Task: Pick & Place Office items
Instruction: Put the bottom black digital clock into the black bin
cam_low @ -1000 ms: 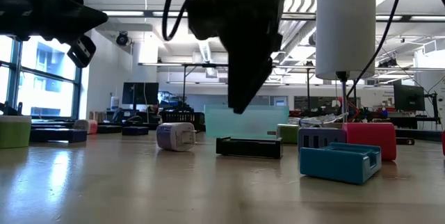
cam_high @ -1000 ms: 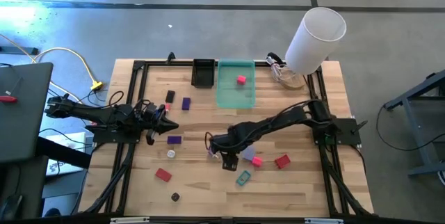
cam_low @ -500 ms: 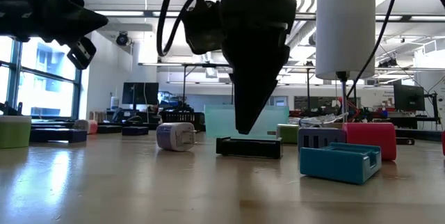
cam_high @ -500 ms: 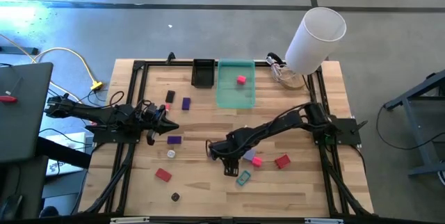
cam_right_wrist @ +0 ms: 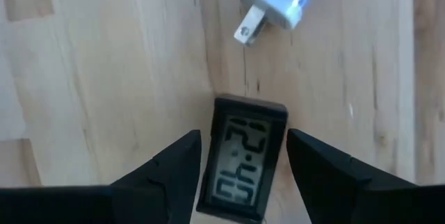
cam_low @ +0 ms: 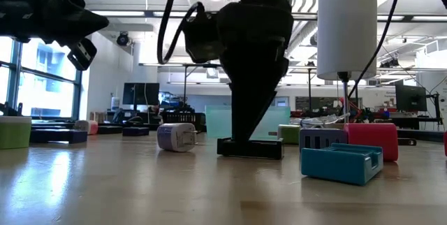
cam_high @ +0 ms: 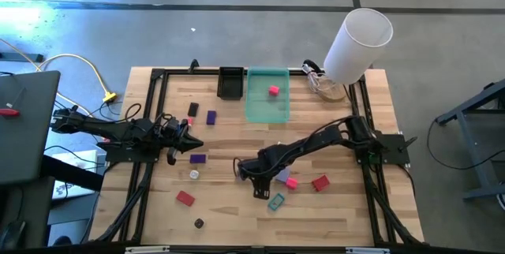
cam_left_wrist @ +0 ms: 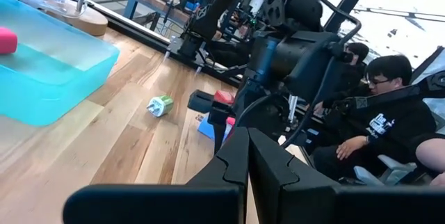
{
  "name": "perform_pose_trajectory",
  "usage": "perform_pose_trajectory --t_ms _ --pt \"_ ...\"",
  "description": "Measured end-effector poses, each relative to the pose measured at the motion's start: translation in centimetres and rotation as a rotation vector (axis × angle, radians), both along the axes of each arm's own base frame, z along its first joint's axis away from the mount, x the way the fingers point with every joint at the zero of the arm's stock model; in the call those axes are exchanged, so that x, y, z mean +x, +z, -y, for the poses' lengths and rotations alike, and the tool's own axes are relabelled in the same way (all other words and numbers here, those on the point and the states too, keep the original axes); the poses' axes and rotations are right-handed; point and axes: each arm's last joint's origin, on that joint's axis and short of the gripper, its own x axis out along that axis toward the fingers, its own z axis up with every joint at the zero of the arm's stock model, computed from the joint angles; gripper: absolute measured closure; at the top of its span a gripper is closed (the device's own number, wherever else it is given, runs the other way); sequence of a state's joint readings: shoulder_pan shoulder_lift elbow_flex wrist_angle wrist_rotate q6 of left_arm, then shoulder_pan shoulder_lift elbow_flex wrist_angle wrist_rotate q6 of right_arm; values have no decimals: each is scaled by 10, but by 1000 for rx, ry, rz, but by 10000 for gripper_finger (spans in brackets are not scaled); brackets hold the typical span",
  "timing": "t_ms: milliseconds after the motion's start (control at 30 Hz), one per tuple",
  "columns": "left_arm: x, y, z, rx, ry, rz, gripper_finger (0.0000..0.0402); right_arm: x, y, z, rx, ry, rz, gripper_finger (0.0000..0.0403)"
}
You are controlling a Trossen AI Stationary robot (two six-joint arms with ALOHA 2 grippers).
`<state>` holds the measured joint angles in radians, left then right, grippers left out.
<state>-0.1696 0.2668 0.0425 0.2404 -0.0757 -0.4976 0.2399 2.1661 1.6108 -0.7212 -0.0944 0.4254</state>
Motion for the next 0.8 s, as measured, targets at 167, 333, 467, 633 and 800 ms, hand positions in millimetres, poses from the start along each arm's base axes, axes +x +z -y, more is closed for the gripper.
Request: perform_pose_trajectory --t_ms 167,333,467,633,800 --pt "0 0 0 0 0 0 401 -1 -7 4 46 -4 1 202" --pt "0 0 0 0 0 0 401 -1 -8 7 50 -20 -2 202" --pt "0 0 0 -1 0 0 401 -1 -8 8 37 -25 -5 202" --pt "0 0 0 -24 0 -2 401 -2 -8 8 14 -13 -4 202" --pt "0 0 0 -25 0 -2 401 -2 -9 17 -24 -34 -21 204"
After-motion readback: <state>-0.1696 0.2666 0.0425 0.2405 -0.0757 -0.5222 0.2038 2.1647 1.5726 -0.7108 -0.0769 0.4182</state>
